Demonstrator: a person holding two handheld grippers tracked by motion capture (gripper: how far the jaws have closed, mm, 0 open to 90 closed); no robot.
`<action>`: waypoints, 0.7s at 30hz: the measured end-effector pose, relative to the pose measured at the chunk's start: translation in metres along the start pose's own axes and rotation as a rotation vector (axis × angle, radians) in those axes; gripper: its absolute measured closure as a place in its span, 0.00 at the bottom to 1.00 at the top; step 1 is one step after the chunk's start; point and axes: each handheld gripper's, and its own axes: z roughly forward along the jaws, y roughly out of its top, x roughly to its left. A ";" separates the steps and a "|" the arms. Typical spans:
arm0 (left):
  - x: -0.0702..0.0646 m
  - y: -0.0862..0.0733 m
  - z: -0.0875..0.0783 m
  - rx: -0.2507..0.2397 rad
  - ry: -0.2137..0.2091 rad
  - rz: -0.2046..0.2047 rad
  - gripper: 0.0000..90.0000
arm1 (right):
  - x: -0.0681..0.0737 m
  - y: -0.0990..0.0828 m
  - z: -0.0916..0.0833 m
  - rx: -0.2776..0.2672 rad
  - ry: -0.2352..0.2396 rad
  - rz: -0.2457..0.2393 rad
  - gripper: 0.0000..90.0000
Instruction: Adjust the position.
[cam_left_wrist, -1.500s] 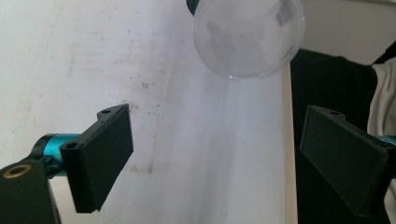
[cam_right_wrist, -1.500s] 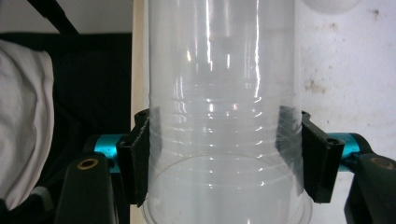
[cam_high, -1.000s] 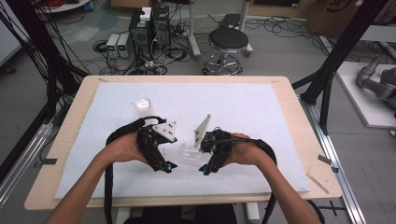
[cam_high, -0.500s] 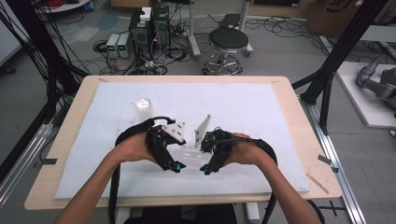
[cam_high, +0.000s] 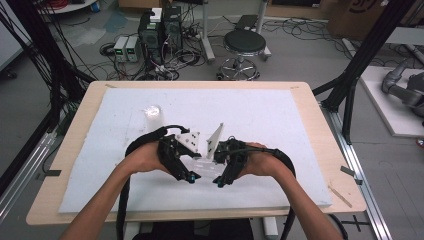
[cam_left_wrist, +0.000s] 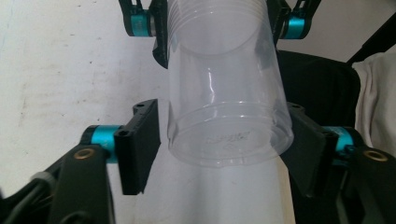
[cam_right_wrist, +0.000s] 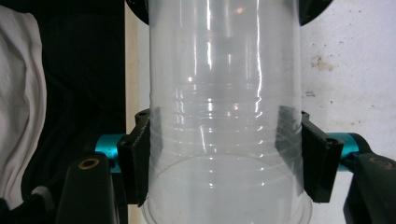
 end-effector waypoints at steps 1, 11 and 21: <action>0.000 0.000 0.000 -0.001 -0.003 0.003 0.43 | 0.000 0.000 0.000 0.000 -0.001 0.000 0.36; 0.000 -0.002 0.001 0.002 -0.003 -0.003 0.46 | -0.002 -0.001 0.002 -0.003 0.002 -0.001 0.36; -0.001 -0.003 0.000 -0.002 -0.004 -0.003 0.46 | -0.005 -0.004 0.005 -0.077 -0.026 0.028 0.12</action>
